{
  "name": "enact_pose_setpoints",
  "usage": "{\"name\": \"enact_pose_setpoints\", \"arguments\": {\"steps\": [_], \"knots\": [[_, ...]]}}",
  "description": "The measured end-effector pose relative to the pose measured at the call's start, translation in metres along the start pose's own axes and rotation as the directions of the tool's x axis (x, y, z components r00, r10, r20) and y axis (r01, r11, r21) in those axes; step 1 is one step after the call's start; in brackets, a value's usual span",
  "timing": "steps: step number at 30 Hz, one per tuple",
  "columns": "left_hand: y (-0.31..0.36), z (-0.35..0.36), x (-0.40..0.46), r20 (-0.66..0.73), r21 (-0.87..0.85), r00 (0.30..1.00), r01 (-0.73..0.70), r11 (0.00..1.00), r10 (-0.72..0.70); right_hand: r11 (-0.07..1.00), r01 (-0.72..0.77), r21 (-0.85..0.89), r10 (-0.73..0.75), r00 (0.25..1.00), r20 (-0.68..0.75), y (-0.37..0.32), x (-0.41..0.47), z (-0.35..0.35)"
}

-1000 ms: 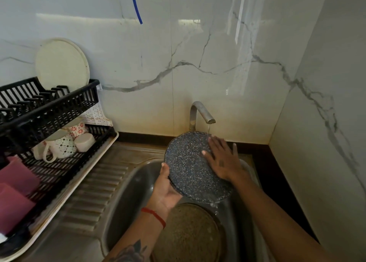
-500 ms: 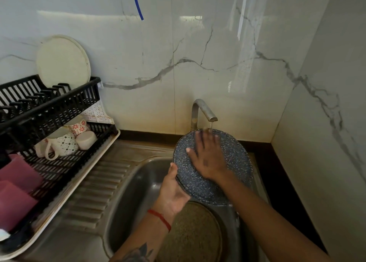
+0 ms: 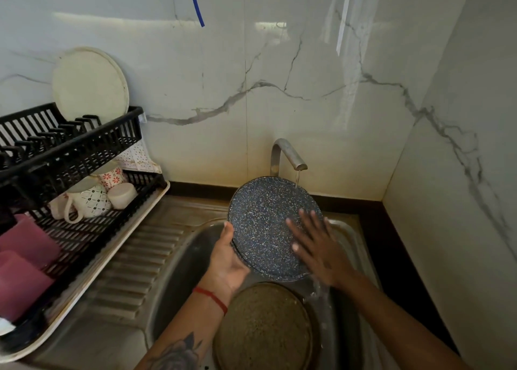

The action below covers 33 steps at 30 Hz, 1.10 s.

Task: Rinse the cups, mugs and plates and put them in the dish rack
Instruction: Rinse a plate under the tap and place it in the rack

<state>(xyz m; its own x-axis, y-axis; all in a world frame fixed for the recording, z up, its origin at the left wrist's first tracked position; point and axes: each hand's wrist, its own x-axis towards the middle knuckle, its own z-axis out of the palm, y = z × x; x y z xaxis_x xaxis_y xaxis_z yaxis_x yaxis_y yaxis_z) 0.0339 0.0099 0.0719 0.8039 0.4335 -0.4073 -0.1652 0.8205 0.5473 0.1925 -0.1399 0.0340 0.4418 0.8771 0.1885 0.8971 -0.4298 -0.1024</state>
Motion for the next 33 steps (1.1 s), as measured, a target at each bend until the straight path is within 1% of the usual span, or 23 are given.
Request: {"name": "enact_pose_setpoints", "arguments": {"steps": [3,5,6,8,11,13,15,17,18,19,20,22,23,24,25,28,30,32,33], "knots": [[-0.005,0.005,0.000,0.028,-0.007,1.000,-0.008,1.000,0.009,0.984,-0.167,0.066,0.171,0.984,-0.052,0.004,0.030,-0.014],[-0.005,0.006,0.000,0.052,-0.009,0.998,-0.018,1.000,0.018,0.969,-0.219,0.116,0.229,0.971,-0.072,-0.008,0.047,-0.024],[-0.004,0.007,0.000,0.066,-0.006,0.998,-0.015,1.000,0.016,0.967,-0.216,0.139,0.229,0.970,-0.085,-0.017,0.054,-0.029],[-0.006,0.008,-0.003,0.080,0.014,0.997,-0.007,1.000,0.006,0.980,-0.144,0.140,0.159,0.982,-0.105,-0.042,0.061,-0.035],[-0.006,0.009,-0.005,0.071,0.054,0.997,-0.017,0.998,0.013,0.998,0.007,0.068,0.000,0.995,-0.096,-0.085,0.056,-0.029],[-0.001,0.005,-0.003,0.060,0.058,0.998,-0.039,0.998,0.036,0.992,0.126,0.031,-0.123,0.989,-0.087,-0.103,0.039,-0.015],[0.005,-0.002,0.001,0.018,0.051,0.999,-0.027,0.998,0.027,0.965,0.261,0.021,-0.259,0.962,-0.082,-0.103,0.017,0.000],[0.008,-0.009,0.003,-0.018,0.061,1.000,0.027,0.998,-0.025,0.922,0.377,-0.084,-0.383,0.922,-0.060,-0.085,-0.005,0.011],[0.008,-0.012,0.004,-0.026,0.076,0.999,0.028,0.997,-0.027,0.897,0.415,-0.153,-0.425,0.904,-0.038,-0.071,-0.015,0.015],[0.008,-0.016,0.006,-0.038,0.094,0.999,0.007,0.996,-0.004,0.879,0.428,-0.209,-0.441,0.898,-0.016,-0.054,-0.024,0.016],[0.008,-0.020,0.007,-0.057,0.111,0.998,-0.022,0.994,0.028,0.884,0.405,-0.233,-0.417,0.909,-0.007,-0.037,-0.031,0.016],[0.009,-0.028,0.011,-0.100,0.148,0.992,-0.062,0.987,0.078,0.938,0.268,-0.219,-0.285,0.957,-0.051,-0.007,-0.042,0.005],[0.009,-0.032,0.012,-0.117,0.157,0.990,-0.060,0.986,0.079,0.958,0.200,-0.207,-0.220,0.972,-0.081,0.004,-0.045,-0.004],[0.007,-0.035,0.013,-0.133,0.157,0.989,-0.045,0.987,0.066,0.968,0.167,-0.187,-0.189,0.976,-0.106,0.012,-0.045,-0.014],[0.004,-0.037,0.014,-0.152,0.153,0.987,-0.022,0.988,0.046,0.974,0.168,-0.153,-0.187,0.975,-0.120,0.016,-0.043,-0.024],[-0.009,-0.039,0.015,-0.213,0.101,0.975,0.079,0.992,-0.056,0.964,0.263,-0.038,-0.265,0.942,-0.207,0.012,-0.035,-0.055],[-0.020,-0.038,0.015,-0.254,0.056,0.961,0.124,0.991,-0.106,0.943,0.330,-0.052,-0.331,0.901,-0.280,0.003,-0.028,-0.075],[-0.031,-0.039,0.013,-0.270,-0.021,0.950,0.157,0.987,-0.156,0.927,0.359,-0.104,-0.374,0.878,-0.300,-0.011,-0.019,-0.092],[-0.036,-0.038,0.011,-0.258,-0.066,0.949,0.171,0.983,-0.183,0.927,0.355,-0.122,-0.375,0.879,-0.294,-0.017,-0.014,-0.097]]}}
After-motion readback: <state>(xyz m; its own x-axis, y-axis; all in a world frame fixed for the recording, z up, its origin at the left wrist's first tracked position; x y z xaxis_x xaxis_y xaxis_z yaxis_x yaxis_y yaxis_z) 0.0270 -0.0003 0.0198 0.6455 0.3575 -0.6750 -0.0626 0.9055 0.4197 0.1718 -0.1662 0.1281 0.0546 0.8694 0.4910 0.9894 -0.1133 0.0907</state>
